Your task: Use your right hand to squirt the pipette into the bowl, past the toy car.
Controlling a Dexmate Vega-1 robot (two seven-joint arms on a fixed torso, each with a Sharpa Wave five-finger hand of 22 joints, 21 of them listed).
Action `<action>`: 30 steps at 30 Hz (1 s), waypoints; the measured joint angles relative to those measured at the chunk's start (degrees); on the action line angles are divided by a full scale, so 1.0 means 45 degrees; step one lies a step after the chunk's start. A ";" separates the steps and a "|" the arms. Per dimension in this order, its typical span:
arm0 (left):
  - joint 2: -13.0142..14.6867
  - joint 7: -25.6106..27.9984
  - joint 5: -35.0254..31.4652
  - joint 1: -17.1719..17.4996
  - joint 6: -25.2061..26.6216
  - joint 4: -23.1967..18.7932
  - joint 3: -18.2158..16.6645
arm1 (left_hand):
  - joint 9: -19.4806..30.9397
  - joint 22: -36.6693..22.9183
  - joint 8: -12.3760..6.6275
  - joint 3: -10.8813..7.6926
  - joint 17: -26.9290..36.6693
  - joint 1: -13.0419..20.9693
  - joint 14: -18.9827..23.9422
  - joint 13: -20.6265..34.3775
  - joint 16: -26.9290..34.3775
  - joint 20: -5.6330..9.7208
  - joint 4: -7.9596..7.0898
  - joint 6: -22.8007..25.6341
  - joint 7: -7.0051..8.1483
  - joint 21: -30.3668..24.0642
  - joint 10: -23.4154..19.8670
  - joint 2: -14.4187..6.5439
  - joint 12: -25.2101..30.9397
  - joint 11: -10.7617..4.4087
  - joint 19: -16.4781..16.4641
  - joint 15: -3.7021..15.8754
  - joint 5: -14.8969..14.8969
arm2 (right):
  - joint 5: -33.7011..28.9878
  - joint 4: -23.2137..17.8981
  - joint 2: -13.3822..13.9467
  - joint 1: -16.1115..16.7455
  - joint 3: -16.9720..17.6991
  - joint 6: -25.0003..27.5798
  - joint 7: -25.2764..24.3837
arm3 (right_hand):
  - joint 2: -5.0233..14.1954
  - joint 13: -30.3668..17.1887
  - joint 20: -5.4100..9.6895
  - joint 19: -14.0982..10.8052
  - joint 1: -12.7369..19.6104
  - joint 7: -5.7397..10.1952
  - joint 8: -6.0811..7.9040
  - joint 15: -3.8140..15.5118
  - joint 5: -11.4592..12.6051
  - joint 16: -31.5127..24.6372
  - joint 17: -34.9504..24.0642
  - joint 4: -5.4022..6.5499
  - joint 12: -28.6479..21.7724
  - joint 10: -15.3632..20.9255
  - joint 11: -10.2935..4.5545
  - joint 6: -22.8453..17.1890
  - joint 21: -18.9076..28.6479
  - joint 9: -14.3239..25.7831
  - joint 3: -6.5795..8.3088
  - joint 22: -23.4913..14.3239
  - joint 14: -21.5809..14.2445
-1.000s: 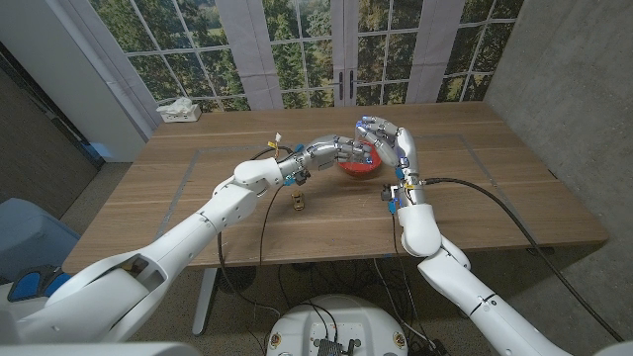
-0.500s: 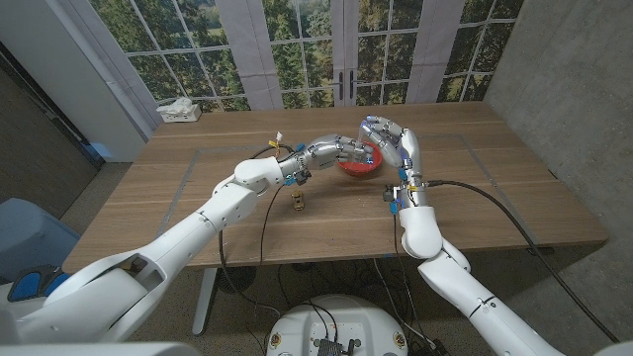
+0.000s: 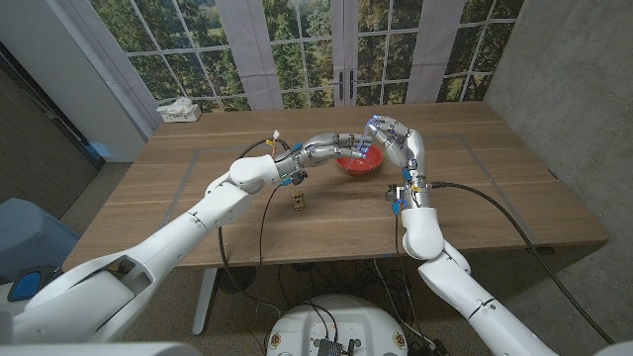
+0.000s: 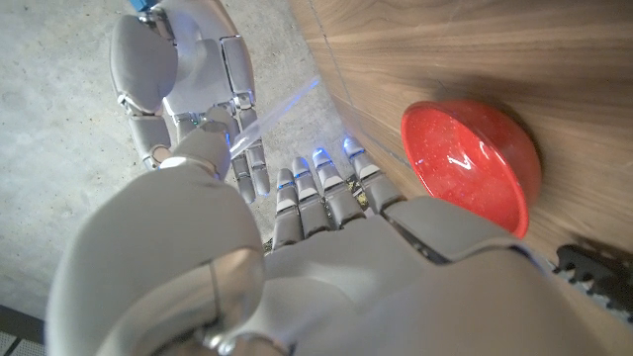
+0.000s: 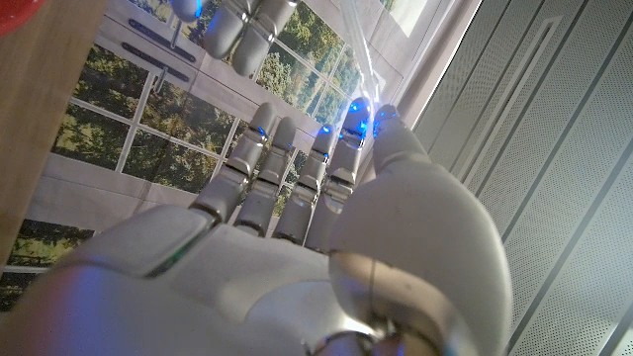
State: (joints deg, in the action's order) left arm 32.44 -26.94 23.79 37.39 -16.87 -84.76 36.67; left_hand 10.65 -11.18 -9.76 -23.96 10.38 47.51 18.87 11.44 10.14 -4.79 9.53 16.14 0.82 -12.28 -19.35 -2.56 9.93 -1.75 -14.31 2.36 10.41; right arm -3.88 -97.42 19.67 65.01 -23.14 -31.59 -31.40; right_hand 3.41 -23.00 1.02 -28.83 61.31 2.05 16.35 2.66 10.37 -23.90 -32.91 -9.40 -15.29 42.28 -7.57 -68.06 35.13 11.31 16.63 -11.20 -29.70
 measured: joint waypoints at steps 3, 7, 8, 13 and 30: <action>0.0193 0.0491 -0.0476 0.0123 -0.0108 -0.0282 -0.0084 | 0.0000 0.0000 0.0000 0.0040 0.0000 -0.0087 -0.0193 0.0000 0.0000 -0.0022 -0.0040 -0.0156 0.0035 0.0048 0.0266 0.0087 0.0000 0.0096 0.0119 0.0022 0.0000 | -0.0065 0.0038 -0.0092 0.0020 0.0052 -0.0040 -0.0121 | 0.0000 0.0000 0.0000 0.0000 0.0000 0.0000 -0.0001 0.0000 0.0000 0.0000 0.0000 0.0000 0.0000 0.0000 0.0000 0.0000 0.0022 -0.0001 0.0000 0.0000 0.0000; 0.0421 0.0990 -0.1011 0.0301 -0.0214 -0.0596 -0.0202 | 0.0001 -0.0001 0.0000 0.0200 0.0001 -0.0168 -0.0410 0.0001 0.0000 -0.0025 -0.0095 -0.0343 0.0074 0.0048 0.0537 0.0168 0.0000 0.0097 0.0290 0.0001 0.0000 | -0.0190 0.0099 -0.0219 0.0027 0.0105 -0.0118 -0.0318 | -0.0001 0.0001 0.0000 0.0000 -0.0001 -0.0001 -0.0002 0.0000 0.0000 0.0000 -0.0001 -0.0001 0.0000 0.0005 -0.0005 0.0001 0.0022 -0.0003 -0.0001 0.0000 0.0000; 0.0456 0.1188 -0.1081 0.0330 -0.0232 -0.0643 -0.0224 | 0.0001 -0.0001 0.0000 0.0200 0.0001 -0.0211 -0.0444 0.0001 0.0001 0.0002 -0.0095 -0.0420 0.0090 0.0076 0.0600 0.0206 0.0000 0.0077 0.0317 -0.0004 0.0000 | -0.0243 0.0133 -0.0277 0.0028 0.0125 -0.0145 -0.0402 | -0.0001 0.0001 0.0000 -0.0001 -0.0001 -0.0001 -0.0003 0.0000 0.0000 0.0000 -0.0001 -0.0001 0.0000 0.0049 -0.0049 0.0001 0.0022 -0.0003 -0.0001 -0.0001 0.0000; 0.0703 0.1490 -0.1324 0.0574 -0.0278 -0.0979 -0.0411 | 0.0001 -0.0001 0.0001 0.0456 0.0037 -0.0706 -0.0726 0.0001 0.0001 0.0018 -0.0248 -0.0704 0.0112 0.0097 0.0861 0.0300 0.0061 0.0091 0.0471 -0.0003 0.0000 | -0.0557 0.0205 -0.0388 0.0028 0.0159 -0.0301 -0.0855 | -0.0001 0.0001 0.0000 -0.0001 -0.0001 -0.0001 -0.0013 0.0000 0.0000 0.0000 -0.0001 -0.0001 0.0000 0.0116 -0.0022 0.0001 0.0022 0.0002 -0.0002 -0.0001 0.0001; 0.1549 0.3748 -0.2031 0.1834 -0.0566 -0.1947 -0.1505 | -0.0058 -0.0002 -0.0096 0.0740 0.0036 -0.1359 -0.0830 0.0002 0.0026 -0.0072 -0.0458 -0.0772 0.0181 0.0097 0.1032 0.0418 0.0151 0.0233 0.0563 -0.0070 0.0000 | -0.2056 0.1363 -0.1896 -0.0385 0.0357 -0.0578 -0.3310 | -0.0001 -0.0060 0.0139 -0.0141 -0.0002 -0.0001 -0.0013 0.0022 0.0000 -0.0001 -0.0037 -0.0001 0.0000 0.0227 -0.0092 0.0002 0.0220 0.0013 0.0107 -0.0002 -0.0159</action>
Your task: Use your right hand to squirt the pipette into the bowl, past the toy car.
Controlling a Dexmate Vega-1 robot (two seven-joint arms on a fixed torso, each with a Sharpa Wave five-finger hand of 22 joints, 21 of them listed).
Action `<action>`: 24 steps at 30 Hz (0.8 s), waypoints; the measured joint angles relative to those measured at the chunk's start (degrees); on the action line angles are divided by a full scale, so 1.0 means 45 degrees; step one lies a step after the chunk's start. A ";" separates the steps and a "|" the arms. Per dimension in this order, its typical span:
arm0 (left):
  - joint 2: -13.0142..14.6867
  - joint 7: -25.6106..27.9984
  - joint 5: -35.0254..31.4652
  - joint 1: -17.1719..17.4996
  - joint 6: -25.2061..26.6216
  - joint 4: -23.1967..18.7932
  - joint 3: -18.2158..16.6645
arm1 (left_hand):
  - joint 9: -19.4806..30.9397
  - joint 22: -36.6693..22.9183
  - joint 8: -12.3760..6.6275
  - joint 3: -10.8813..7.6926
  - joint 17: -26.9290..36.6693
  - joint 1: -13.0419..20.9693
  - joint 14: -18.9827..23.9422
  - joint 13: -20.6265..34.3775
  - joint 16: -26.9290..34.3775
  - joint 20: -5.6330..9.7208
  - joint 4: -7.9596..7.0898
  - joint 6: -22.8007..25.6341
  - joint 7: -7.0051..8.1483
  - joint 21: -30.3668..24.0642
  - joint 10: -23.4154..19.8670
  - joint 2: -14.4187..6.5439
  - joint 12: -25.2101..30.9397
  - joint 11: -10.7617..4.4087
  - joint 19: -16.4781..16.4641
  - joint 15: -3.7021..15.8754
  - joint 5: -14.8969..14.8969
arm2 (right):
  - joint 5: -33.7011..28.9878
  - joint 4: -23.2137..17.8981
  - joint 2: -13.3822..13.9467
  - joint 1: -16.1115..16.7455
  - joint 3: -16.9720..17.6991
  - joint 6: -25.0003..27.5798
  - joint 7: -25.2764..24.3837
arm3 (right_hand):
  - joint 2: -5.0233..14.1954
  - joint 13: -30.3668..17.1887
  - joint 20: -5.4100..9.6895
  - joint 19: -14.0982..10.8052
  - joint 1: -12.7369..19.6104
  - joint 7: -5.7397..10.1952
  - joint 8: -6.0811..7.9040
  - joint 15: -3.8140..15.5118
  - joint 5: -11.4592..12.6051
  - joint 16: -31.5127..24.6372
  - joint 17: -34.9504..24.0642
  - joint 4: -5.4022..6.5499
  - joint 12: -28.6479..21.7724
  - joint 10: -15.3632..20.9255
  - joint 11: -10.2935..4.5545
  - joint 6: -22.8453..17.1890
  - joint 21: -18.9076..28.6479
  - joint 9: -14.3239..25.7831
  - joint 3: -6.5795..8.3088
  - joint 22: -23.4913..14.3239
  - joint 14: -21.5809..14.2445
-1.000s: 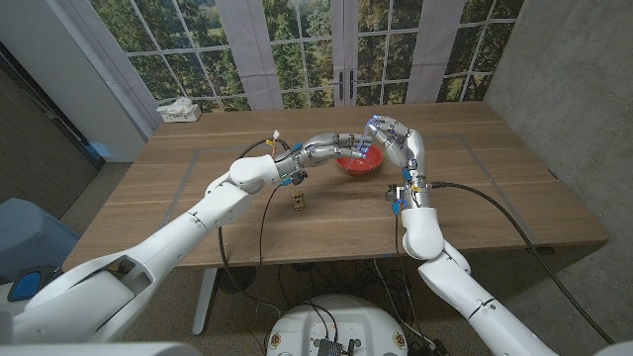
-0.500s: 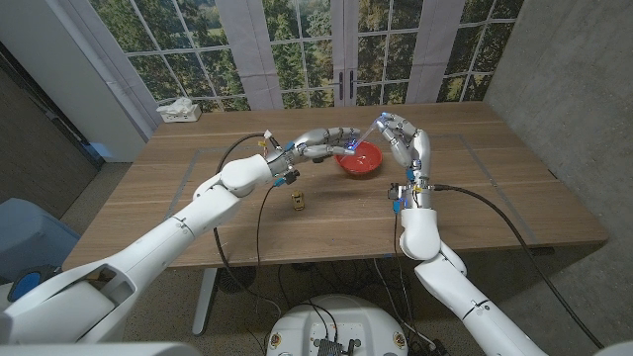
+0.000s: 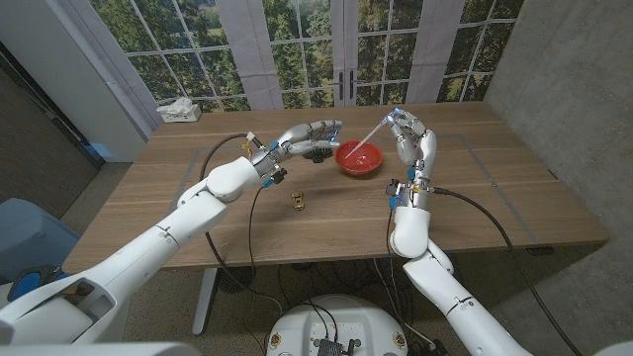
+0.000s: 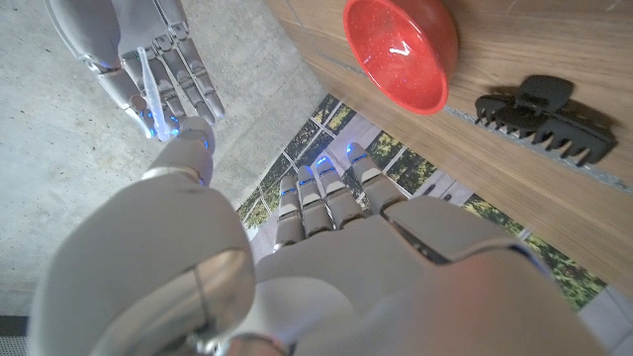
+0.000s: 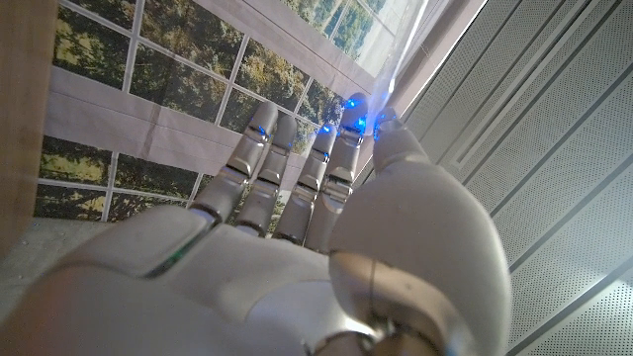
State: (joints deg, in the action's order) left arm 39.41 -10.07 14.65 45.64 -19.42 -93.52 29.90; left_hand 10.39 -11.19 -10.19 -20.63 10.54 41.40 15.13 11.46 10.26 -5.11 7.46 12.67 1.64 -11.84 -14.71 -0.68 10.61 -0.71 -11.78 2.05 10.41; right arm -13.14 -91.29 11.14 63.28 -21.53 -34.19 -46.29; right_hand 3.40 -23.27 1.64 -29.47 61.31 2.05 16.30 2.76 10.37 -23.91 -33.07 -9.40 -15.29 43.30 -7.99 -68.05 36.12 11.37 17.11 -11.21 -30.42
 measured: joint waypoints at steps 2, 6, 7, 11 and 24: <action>0.0055 0.0095 0.0021 0.0097 0.0000 -0.0048 -0.0071 | 0.0000 0.0000 -0.0007 0.0023 0.0000 -0.0076 0.0000 0.0000 0.0037 0.0000 -0.0023 0.0003 0.0002 0.0000 0.0000 -0.0017 0.0021 0.0000 0.0000 0.0000 -0.0028 | -0.0121 0.0087 -0.0060 -0.0060 -0.0014 0.0040 -0.0179 | 0.0000 0.0000 0.0000 0.0000 0.0000 0.0000 0.0000 0.0000 0.0000 0.0000 0.0000 0.0000 0.0000 0.0000 0.0000 0.0000 0.0000 0.0000 0.0000 0.0000 0.0000; 0.0204 0.0178 0.0316 0.0308 0.0126 -0.0210 -0.0223 | 0.0001 0.0000 -0.0262 0.0196 0.0000 -0.0694 0.0126 0.0001 0.0156 0.0000 -0.0196 0.0671 -0.0050 0.0000 -0.0246 -0.0075 0.0210 -0.0003 0.0000 0.0060 -0.0060 | -0.0683 0.0297 -0.0183 -0.0248 -0.0106 0.0276 -0.0811 | 0.0000 0.0000 0.0000 0.0001 0.0000 0.0000 0.0000 0.0000 0.0000 0.0000 0.0000 0.0000 0.0000 -0.0001 0.0000 0.0000 0.0000 0.0000 0.0000 0.0000 0.0001; 0.0216 0.0176 0.0328 0.0322 0.0130 -0.0212 -0.0232 | 0.0001 0.0000 -0.0356 0.0228 0.0000 -0.0881 0.0276 0.0001 0.0224 0.0000 -0.0228 0.1030 -0.0076 -0.0008 -0.0430 -0.0104 0.0288 0.0005 0.0000 0.0065 -0.0060 | -0.0814 0.0310 -0.0185 -0.0261 -0.0115 0.0331 -0.0931 | 0.0000 0.0001 0.0000 0.0001 0.0000 0.0000 0.0000 0.0000 0.0000 0.0000 0.0001 0.0000 0.0000 -0.0001 0.0000 0.0001 0.0000 0.0000 -0.0001 0.0000 0.0000; 0.0241 -0.0182 0.0772 0.0319 0.0227 -0.0170 -0.0247 | 0.0036 0.0000 -0.0664 0.0229 -0.0007 -0.1332 0.0957 0.0001 0.0370 0.0003 -0.0229 0.2429 -0.0192 -0.0150 -0.1372 -0.0226 0.0612 0.0027 -0.0011 0.0071 -0.0060 | -0.1746 0.0426 -0.0149 -0.0437 -0.0321 0.0735 -0.1621 | 0.0000 -0.0030 -0.0001 0.0001 -0.0001 0.0051 0.0000 0.0000 0.0000 0.0000 0.0001 0.0000 0.0000 -0.0001 0.0000 -0.0051 0.0000 0.0054 -0.0001 0.0000 0.0001; 0.0096 -0.1362 0.1280 -0.0375 0.0235 0.0265 0.0085 | 0.0000 -0.0001 -0.0803 -0.0127 -0.0096 -0.1179 0.1735 -0.0061 0.0432 -0.0039 0.0405 0.4339 0.0460 -0.0247 -0.2576 -0.0393 0.0848 -0.0342 -0.0510 0.0137 -0.0060 | -0.3790 0.0466 0.0421 -0.0823 -0.1157 0.2006 -0.3258 | 0.0000 -0.0057 -0.0002 0.0002 -0.0001 0.0121 0.0000 0.0000 0.0000 0.0078 0.0012 0.0054 0.0000 0.0045 -0.0047 -0.0022 0.0097 0.0052 0.0052 0.0000 0.0002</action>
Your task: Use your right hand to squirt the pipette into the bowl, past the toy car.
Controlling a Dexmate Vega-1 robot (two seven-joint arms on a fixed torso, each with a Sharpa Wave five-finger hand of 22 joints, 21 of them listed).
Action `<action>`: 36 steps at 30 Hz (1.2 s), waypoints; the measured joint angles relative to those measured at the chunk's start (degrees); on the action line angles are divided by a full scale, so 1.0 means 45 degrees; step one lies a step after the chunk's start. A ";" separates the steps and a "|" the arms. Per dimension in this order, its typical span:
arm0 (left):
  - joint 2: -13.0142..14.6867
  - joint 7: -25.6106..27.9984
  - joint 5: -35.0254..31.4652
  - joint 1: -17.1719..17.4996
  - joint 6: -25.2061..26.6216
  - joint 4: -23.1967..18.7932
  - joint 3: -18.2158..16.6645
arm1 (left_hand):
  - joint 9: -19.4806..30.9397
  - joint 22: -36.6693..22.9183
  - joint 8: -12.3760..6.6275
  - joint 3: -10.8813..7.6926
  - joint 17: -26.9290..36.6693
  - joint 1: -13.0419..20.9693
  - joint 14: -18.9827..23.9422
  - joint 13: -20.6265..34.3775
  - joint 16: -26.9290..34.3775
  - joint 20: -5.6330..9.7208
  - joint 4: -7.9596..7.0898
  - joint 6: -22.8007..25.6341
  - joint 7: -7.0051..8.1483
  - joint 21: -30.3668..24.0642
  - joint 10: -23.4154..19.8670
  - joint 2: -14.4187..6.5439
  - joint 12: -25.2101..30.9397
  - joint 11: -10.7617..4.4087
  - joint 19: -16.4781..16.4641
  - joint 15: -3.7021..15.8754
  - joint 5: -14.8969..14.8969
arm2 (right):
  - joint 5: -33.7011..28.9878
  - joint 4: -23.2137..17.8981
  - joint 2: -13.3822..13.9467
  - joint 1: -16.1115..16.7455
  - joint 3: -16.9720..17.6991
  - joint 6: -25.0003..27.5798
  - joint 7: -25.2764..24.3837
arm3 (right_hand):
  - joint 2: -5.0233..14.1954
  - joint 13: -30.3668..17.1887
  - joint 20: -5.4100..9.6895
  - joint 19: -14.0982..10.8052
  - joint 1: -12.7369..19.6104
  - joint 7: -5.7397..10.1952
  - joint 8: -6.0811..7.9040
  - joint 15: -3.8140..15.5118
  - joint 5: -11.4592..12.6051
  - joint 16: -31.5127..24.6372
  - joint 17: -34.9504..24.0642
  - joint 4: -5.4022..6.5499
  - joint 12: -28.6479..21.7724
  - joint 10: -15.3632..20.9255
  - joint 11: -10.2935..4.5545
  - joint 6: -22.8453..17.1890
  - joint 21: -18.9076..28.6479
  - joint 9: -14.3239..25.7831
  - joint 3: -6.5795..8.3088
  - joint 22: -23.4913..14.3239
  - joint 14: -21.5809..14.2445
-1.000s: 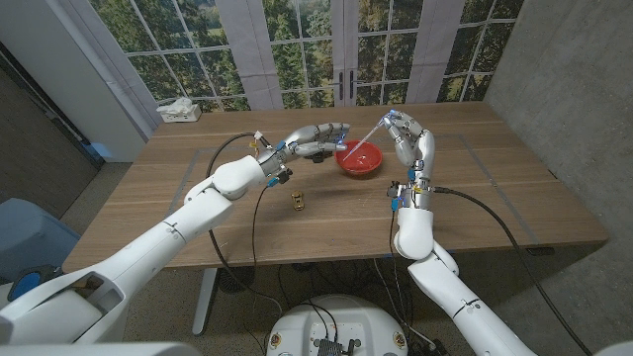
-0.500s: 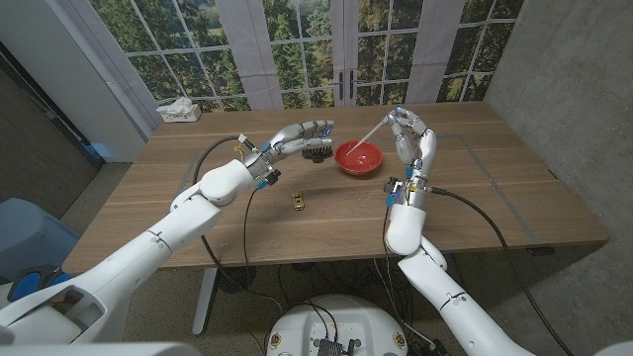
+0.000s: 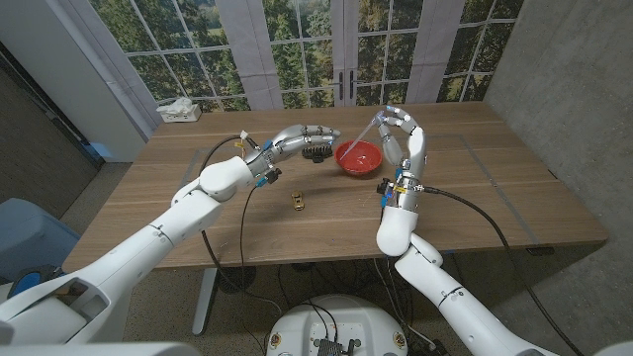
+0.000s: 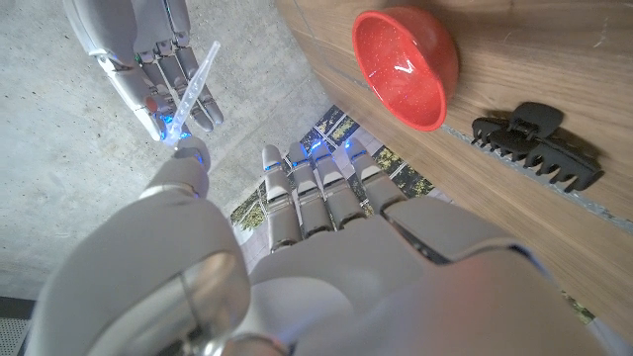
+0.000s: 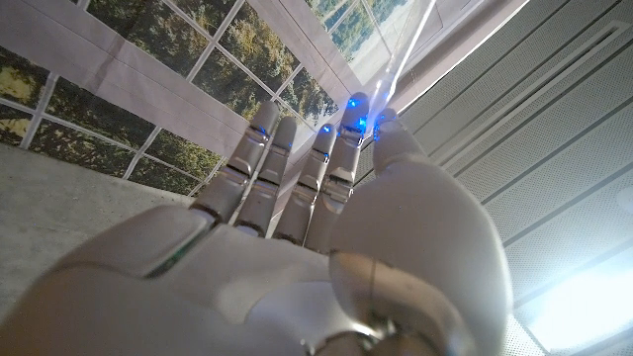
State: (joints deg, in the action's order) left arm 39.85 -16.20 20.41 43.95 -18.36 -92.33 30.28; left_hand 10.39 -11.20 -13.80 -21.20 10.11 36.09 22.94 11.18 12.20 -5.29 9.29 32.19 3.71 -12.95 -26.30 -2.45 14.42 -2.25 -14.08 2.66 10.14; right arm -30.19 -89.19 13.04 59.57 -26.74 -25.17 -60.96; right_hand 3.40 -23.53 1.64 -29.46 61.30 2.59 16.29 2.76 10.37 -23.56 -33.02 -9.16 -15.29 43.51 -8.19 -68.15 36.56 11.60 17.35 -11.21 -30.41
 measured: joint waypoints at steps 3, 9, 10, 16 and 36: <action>-0.0001 0.0012 -0.0264 -0.0130 0.0005 -0.0031 0.0074 | 0.0001 0.0035 0.0000 -0.0153 0.0000 0.0376 -0.0001 0.0000 -0.0077 0.0040 0.0153 0.0312 0.0110 0.0000 -0.0090 0.0012 0.0000 -0.0090 -0.0041 0.0000 0.0000 | -0.0269 0.0006 0.0070 -0.0045 -0.0111 0.0164 -0.0207 | 0.0000 0.0000 0.0000 0.0000 0.0000 0.0001 0.0000 0.0000 0.0000 0.0024 0.0023 0.0000 0.0000 0.0000 0.0000 -0.0002 0.0000 0.0000 0.0000 0.0000 0.0000; 0.0027 0.0118 -0.0857 -0.0378 0.0128 -0.0232 0.0220 | 0.0001 0.0062 -0.0088 -0.0289 0.0001 0.0928 0.0000 0.0001 -0.0148 0.0040 0.0289 0.0859 0.0087 0.0000 -0.0345 0.0168 -0.0051 -0.0344 -0.0179 0.0000 0.0000 | -0.0660 0.0011 0.0172 -0.0106 -0.0299 0.0347 -0.0449 | 0.0000 0.0000 0.0072 0.0073 0.0000 0.0068 -0.0001 0.0000 0.0000 0.0023 0.0023 -0.0001 0.0000 -0.0001 0.0000 -0.0069 0.0000 -0.0004 -0.0001 0.0000 0.0001; 0.0028 0.0122 -0.0925 -0.0424 0.0143 -0.0258 0.0251 | 0.0001 0.0062 -0.0088 -0.0313 0.0001 0.0992 0.0029 0.0001 -0.0148 0.0040 0.0313 0.0925 0.0091 0.0001 -0.0398 0.0224 -0.0052 -0.0397 -0.0179 -0.0029 0.0000 | -0.0721 0.0013 0.0184 -0.0116 -0.0324 0.0363 -0.0472 | 0.0000 0.0001 0.0071 0.0072 0.0000 0.0068 -0.0001 0.0000 0.0000 0.0024 0.0023 0.0000 0.0000 0.0000 0.0000 -0.0069 0.0000 -0.0004 -0.0001 0.0000 0.0001; 0.0011 0.0024 -0.1172 -0.0643 0.0182 -0.0306 0.0420 | 0.0001 0.0062 -0.0088 -0.0247 0.0024 0.1212 0.0241 0.0002 -0.0148 0.0107 0.0161 0.1387 -0.0077 -0.0097 -0.0991 0.0292 0.0050 -0.0526 -0.0246 -0.0062 0.0000 | -0.1065 0.0020 0.0194 -0.0126 -0.0366 0.0454 -0.0576 | 0.0000 -0.0052 0.0071 0.0072 0.0000 0.0067 -0.0001 0.0000 -0.0047 0.0024 0.0022 -0.0036 0.0000 -0.0001 0.0000 -0.0069 0.0000 -0.0006 0.0034 0.0000 0.0001; -0.0210 -0.0995 -0.1009 -0.1191 0.0063 -0.0180 0.0867 | 0.0004 0.0062 0.0163 -0.0895 0.0038 0.2052 0.1502 0.0014 0.0113 0.0195 0.0161 0.2706 -0.0645 -0.0203 -0.4145 -0.0645 0.0648 -0.1334 -0.0856 0.0018 0.0000 | -0.1543 -0.0014 0.0154 0.0015 -0.0230 0.0390 -0.0659 | -0.0093 -0.0059 0.0069 0.0071 0.0092 0.0065 -0.0001 0.0000 -0.0047 0.0023 -0.0013 -0.0054 0.0000 0.0044 -0.0045 -0.0068 0.0123 -0.0010 0.0051 -0.0001 0.0001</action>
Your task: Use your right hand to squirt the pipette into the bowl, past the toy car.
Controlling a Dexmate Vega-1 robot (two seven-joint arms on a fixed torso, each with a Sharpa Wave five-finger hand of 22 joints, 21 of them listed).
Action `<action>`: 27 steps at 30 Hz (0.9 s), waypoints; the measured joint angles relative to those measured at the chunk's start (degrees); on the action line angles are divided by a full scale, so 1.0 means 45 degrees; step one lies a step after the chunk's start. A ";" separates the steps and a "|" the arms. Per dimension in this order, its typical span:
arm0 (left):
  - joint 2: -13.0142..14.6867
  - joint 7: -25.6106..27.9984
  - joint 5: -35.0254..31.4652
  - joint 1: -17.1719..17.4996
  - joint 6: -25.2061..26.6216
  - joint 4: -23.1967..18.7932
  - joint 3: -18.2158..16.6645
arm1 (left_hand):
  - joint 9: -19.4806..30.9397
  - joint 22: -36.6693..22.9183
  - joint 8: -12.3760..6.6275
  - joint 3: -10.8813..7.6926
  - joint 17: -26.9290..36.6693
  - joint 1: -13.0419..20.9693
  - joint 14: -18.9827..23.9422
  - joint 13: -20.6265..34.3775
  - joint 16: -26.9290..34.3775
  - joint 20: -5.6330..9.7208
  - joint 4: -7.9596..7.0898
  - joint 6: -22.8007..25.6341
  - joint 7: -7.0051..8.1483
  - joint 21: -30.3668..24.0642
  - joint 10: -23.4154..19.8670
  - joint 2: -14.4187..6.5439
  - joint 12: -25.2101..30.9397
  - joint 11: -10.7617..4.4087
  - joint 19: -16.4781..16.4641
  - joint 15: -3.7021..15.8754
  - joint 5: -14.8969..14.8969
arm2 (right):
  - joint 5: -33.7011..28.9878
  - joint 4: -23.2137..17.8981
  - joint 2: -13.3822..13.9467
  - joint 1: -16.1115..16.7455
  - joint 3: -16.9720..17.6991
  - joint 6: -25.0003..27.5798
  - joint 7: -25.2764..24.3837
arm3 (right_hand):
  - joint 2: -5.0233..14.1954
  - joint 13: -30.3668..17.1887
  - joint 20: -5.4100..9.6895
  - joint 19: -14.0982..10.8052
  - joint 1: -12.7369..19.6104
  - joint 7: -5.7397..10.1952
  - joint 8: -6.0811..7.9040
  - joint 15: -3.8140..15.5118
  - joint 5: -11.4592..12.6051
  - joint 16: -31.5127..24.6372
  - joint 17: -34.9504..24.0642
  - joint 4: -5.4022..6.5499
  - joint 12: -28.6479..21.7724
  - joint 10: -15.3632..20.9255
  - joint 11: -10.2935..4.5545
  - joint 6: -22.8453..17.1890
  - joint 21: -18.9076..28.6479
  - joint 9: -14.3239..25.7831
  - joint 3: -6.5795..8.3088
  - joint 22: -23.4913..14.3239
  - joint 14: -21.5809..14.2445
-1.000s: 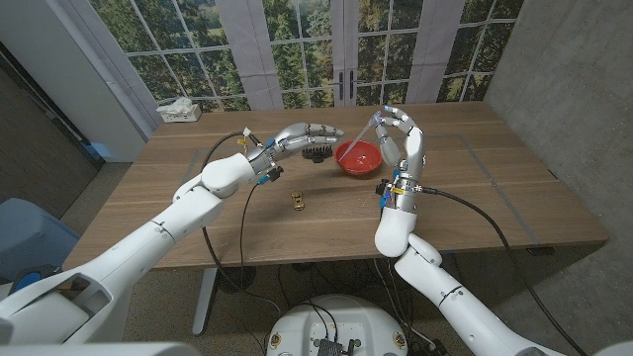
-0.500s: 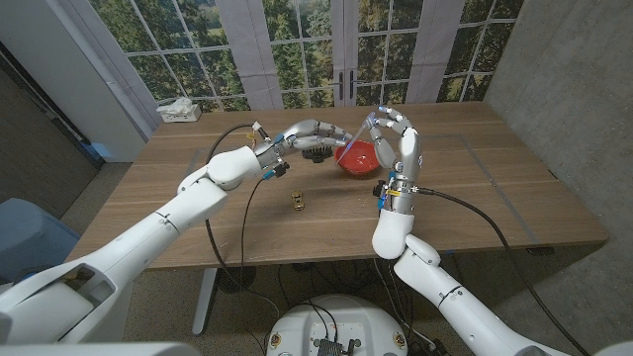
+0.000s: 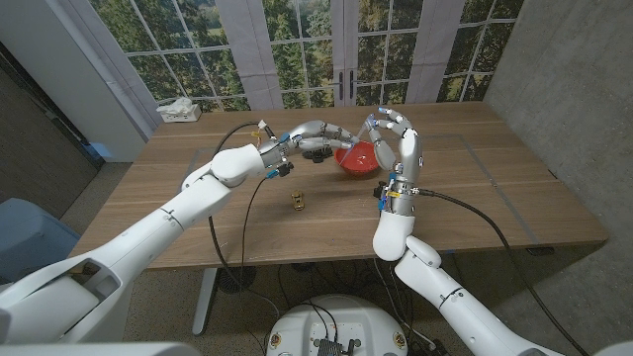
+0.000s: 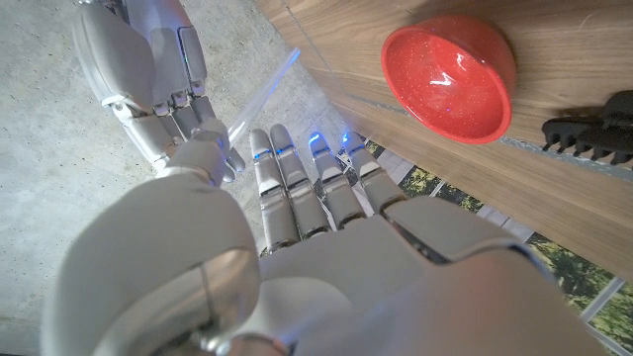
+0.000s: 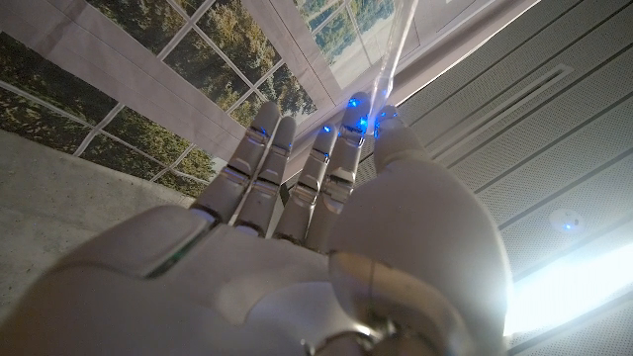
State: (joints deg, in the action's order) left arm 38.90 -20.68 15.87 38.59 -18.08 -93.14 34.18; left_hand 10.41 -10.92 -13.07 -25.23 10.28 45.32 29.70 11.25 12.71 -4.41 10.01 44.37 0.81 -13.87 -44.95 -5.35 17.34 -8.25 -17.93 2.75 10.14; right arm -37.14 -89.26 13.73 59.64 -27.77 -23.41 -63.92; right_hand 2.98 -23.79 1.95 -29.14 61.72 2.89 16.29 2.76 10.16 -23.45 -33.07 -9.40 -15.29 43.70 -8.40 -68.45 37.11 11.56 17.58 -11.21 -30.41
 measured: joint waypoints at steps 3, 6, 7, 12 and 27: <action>-0.0029 -0.0010 -0.0063 -0.0037 0.0045 -0.0023 0.0037 | 0.0010 -0.0001 -0.0081 -0.0533 -0.0014 0.0309 0.0778 0.0022 0.0098 0.0108 -0.0095 0.1013 -0.0116 -0.0128 -0.1336 -0.0696 0.0241 -0.0102 -0.0358 0.0054 0.0000 | -0.0023 -0.0031 -0.0002 0.0020 0.0013 -0.0031 -0.0003 | 0.0000 0.0000 0.0000 0.0000 0.0000 0.0000 -0.0001 0.0000 0.0000 0.0000 0.0000 0.0037 0.0000 0.0000 0.0000 0.0000 0.0000 0.0003 0.0037 0.0000 0.0000; -0.0046 0.0013 -0.0135 -0.0065 0.0127 -0.0074 0.0060 | 0.0018 -0.0036 -0.0154 -0.0947 -0.0037 0.0329 0.1408 0.0021 0.0146 0.0189 -0.0154 0.1614 -0.0274 -0.0198 -0.2304 -0.0875 0.0387 -0.0097 -0.0678 0.0131 -0.0004 | -0.0024 -0.0059 0.0016 0.0030 0.0013 -0.0048 -0.0003 | -0.0006 0.0000 0.0000 0.0000 0.0005 -0.0001 0.0000 0.0000 0.0000 0.0000 0.0001 0.0054 0.0000 0.0000 0.0000 0.0000 0.0000 0.0025 0.0054 0.0000 0.0000; -0.0049 0.0032 -0.0161 -0.0074 0.0153 -0.0092 0.0067 | 0.0028 -0.0037 -0.0163 -0.1007 -0.0037 0.0320 0.1530 0.0019 0.0146 0.0217 -0.0172 0.1623 -0.0276 -0.0258 -0.2401 -0.0935 0.0401 -0.0053 -0.0739 0.0138 -0.0006 | -0.0022 -0.0071 0.0028 0.0031 0.0009 -0.0051 -0.0003 | -0.0006 0.0001 0.0000 0.0000 0.0006 -0.0001 0.0000 0.0000 0.0000 0.0000 0.0001 0.0054 0.0000 0.0000 0.0000 0.0000 0.0000 0.0029 0.0054 0.0000 0.0000; -0.0070 0.0234 -0.0295 -0.0081 0.0338 -0.0179 0.0076 | 0.0033 -0.0036 -0.0165 -0.1184 -0.0036 0.0304 0.1844 0.0017 0.0145 0.0233 -0.0268 0.1773 -0.0384 -0.0273 -0.2592 -0.1082 0.0436 0.0014 -0.0891 0.0186 -0.0041 | 0.0216 -0.0139 0.0190 0.0015 -0.0114 -0.0062 0.0004 | -0.0006 0.0001 -0.0001 0.0000 0.0006 -0.0001 0.0000 0.0000 0.0000 0.0000 0.0001 0.0054 0.0000 0.0000 0.0000 0.0000 -0.0001 0.0031 0.0053 0.0000 0.0001; -0.0243 0.0620 -0.0381 -0.0073 0.0531 -0.0035 0.0060 | 0.0102 -0.0035 -0.0160 -0.1442 -0.0034 0.0321 0.2182 0.0143 0.0192 0.0231 -0.0222 0.1822 -0.0434 -0.0373 -0.2620 -0.1163 0.0436 0.0040 -0.1029 0.0208 -0.0051 | 0.2456 -0.0439 0.0911 -0.0126 -0.0414 -0.0555 0.1725 | -0.0349 -0.0086 -0.0204 0.0388 -0.1183 -0.0125 -0.1075 0.0001 0.0005 0.0089 -0.0314 0.0398 0.0479 -0.0985 0.0433 0.2542 0.0184 -0.0026 -0.0309 0.0000 0.0552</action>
State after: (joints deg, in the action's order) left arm 37.81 -17.89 14.15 38.26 -15.69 -93.30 34.45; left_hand 10.87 -11.07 -13.79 -31.72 10.13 46.77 39.52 11.89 13.57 -3.38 9.02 52.57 -1.14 -15.55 -56.74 -10.58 19.30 -8.07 -22.56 3.68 9.91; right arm -26.08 -91.23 17.83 59.07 -29.64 -25.91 -56.16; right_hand 1.41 -24.18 1.03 -27.39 56.39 2.32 11.45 2.77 10.18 -23.05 -34.49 -7.61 -13.13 39.27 -6.45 -57.02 37.94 11.44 16.19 -11.21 -27.92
